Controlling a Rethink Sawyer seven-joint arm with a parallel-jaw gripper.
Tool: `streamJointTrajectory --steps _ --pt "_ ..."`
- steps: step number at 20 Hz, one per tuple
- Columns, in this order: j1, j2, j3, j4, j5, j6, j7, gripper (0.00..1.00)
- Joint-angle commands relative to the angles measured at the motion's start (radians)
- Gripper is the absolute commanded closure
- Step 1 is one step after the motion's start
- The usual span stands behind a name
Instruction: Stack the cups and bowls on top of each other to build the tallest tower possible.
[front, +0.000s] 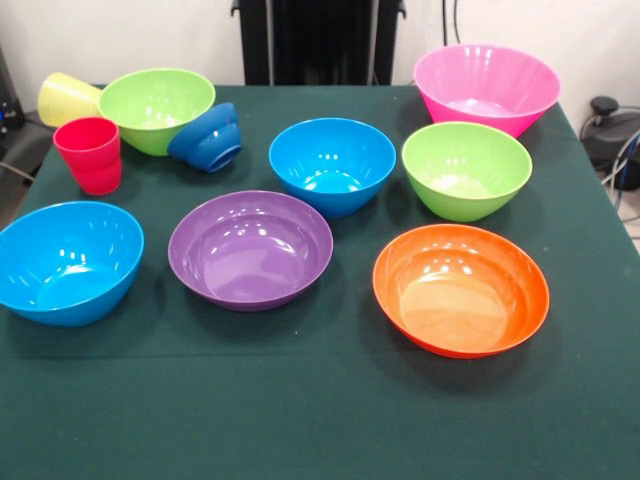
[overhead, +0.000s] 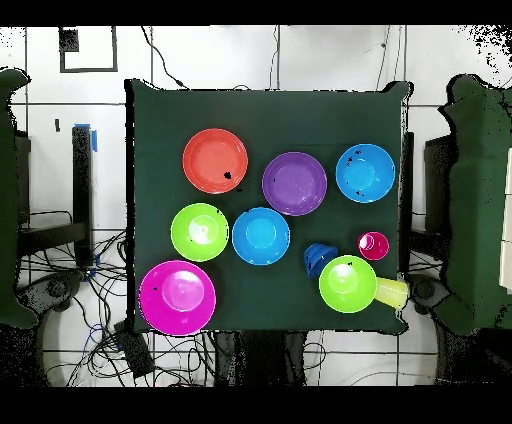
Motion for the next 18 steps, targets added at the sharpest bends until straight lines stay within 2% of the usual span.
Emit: streamJointTrajectory --steps 1,13,18 --pt "-0.008 0.003 0.007 0.213 -0.038 0.033 -0.325 0.0" --pt "-0.044 -0.004 -0.013 0.252 -0.082 -0.018 -0.366 0.0" --pt "-0.074 -0.001 -0.018 0.258 -0.091 0.0 -0.412 0.0"
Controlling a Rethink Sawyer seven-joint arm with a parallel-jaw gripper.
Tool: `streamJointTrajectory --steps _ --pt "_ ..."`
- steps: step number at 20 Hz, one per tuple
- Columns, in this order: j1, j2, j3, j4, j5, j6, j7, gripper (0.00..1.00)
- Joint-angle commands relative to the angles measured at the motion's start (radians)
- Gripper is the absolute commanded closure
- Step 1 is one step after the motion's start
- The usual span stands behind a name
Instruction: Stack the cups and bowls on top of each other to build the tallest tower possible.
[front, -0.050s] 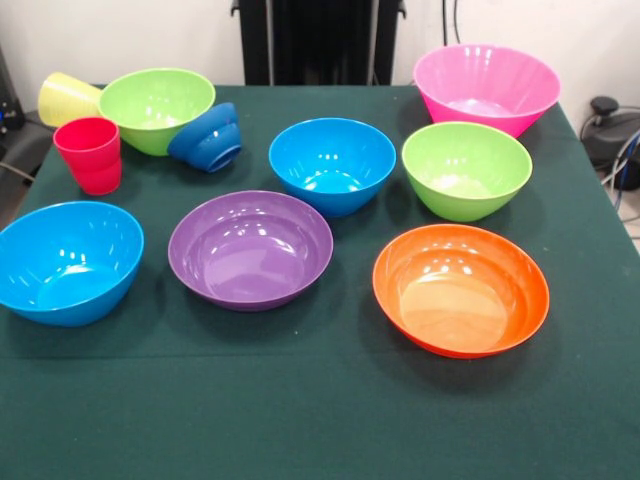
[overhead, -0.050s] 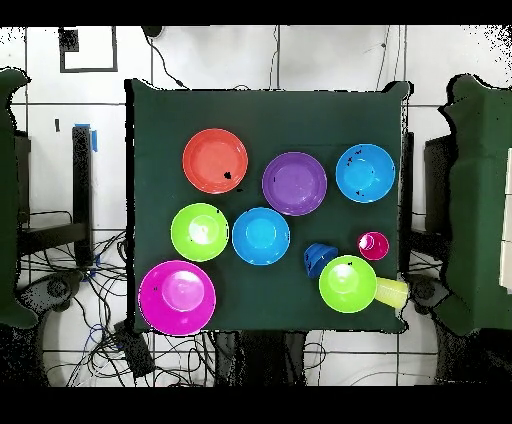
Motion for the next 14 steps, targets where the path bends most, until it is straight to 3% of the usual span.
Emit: streamJointTrajectory --steps 1,14 --pt "-0.017 -0.001 -0.018 0.26 -0.079 0.004 -0.423 0.0" --pt "-0.066 -0.027 -0.03 0.306 -0.053 -0.053 -0.497 0.0"
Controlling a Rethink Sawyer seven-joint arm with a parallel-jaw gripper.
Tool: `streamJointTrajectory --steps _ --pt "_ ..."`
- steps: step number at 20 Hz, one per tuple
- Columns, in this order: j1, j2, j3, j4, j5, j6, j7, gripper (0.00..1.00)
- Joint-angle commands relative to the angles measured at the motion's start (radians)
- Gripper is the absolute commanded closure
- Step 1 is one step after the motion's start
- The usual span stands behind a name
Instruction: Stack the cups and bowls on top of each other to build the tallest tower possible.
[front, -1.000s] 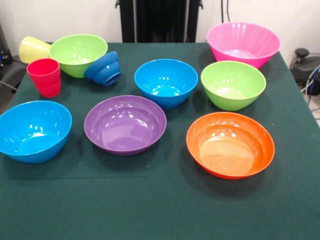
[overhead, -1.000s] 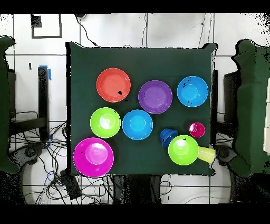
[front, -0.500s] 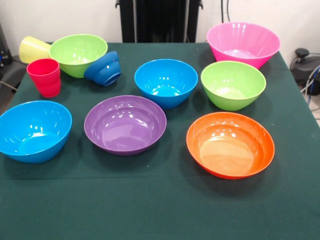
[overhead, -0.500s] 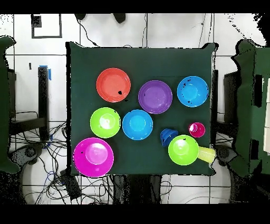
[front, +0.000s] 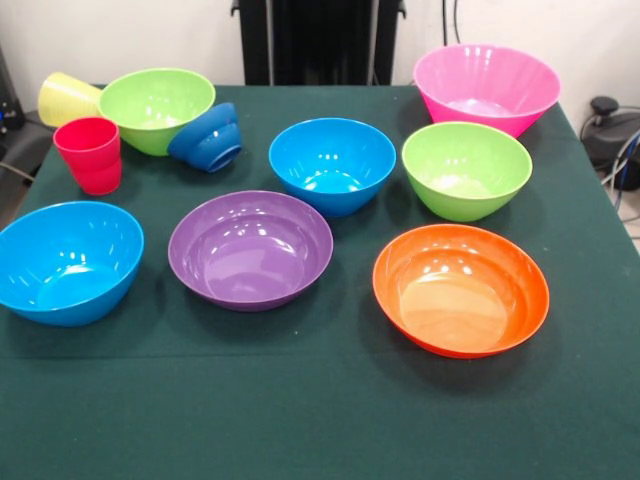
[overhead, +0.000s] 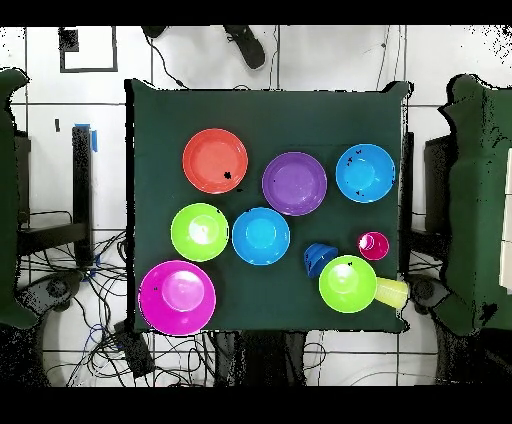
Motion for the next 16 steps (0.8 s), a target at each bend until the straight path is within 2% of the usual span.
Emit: streamJointTrajectory --steps 1,8,13,16 --pt "0.009 -0.029 -0.031 0.289 -0.048 -0.041 -0.355 0.0" --pt "0.009 -0.037 -0.038 0.288 -0.038 -0.03 -0.373 0.0" --pt "0.002 -0.031 -0.05 0.278 -0.062 -0.012 -0.375 0.0" --pt "-0.008 -0.023 -0.064 0.29 -0.071 0.0 -0.335 0.0"
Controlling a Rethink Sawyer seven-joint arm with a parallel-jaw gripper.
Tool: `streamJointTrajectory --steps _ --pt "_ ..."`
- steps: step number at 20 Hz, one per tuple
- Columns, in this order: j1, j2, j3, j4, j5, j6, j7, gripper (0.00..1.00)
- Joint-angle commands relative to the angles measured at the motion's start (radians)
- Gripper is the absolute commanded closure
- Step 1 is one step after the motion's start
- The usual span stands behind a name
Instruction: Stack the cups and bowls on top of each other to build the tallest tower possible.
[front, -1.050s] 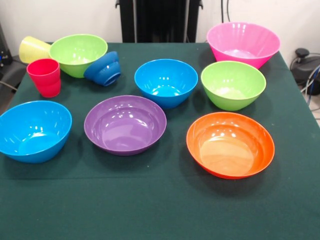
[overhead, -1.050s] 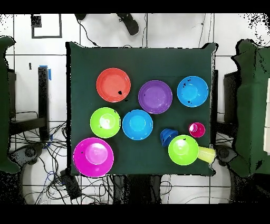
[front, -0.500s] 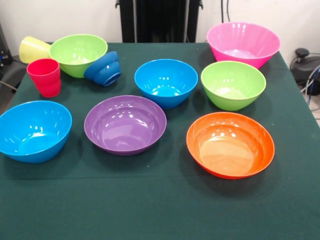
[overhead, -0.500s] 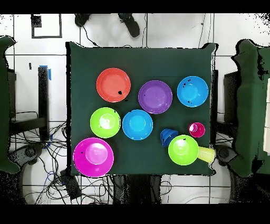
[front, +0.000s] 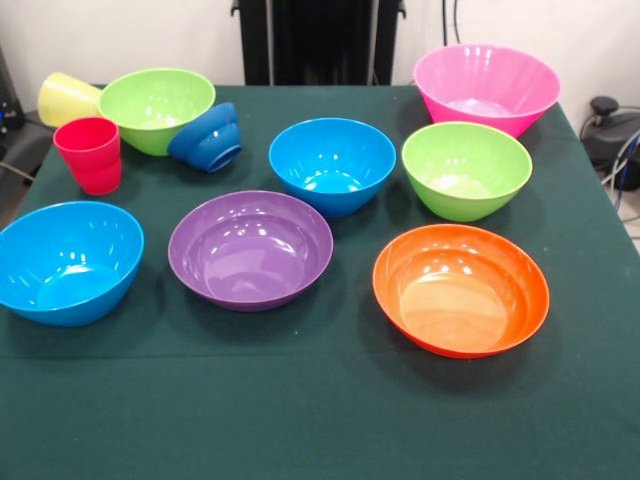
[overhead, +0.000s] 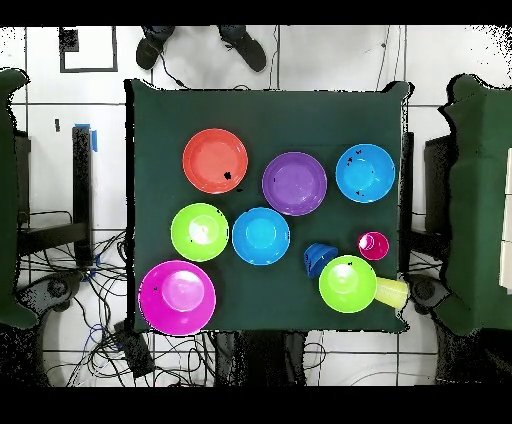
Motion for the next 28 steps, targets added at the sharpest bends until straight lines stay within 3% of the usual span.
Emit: streamJointTrajectory --steps 1,4,7,10,14,19,26,28 --pt "0.004 -0.016 -0.066 0.28 -0.074 0.036 -0.236 0.0" --pt "-0.004 -0.012 -0.081 0.287 -0.054 0.112 -0.202 0.0" --pt "-0.034 0.005 -0.079 0.295 -0.023 0.241 -0.275 0.0" --pt "-0.038 0.004 -0.079 0.282 -0.044 0.314 -0.313 0.0" --pt "-0.034 -0.029 -0.088 0.276 -0.063 0.261 -0.34 0.0" --pt "-0.024 -0.095 -0.107 0.301 -0.025 0.074 -0.417 0.0" --pt "-0.06 -0.094 -0.102 0.35 0.091 0.016 -0.593 0.0" --pt "-0.064 -0.086 -0.099 0.342 0.088 0.03 -0.6 0.0"
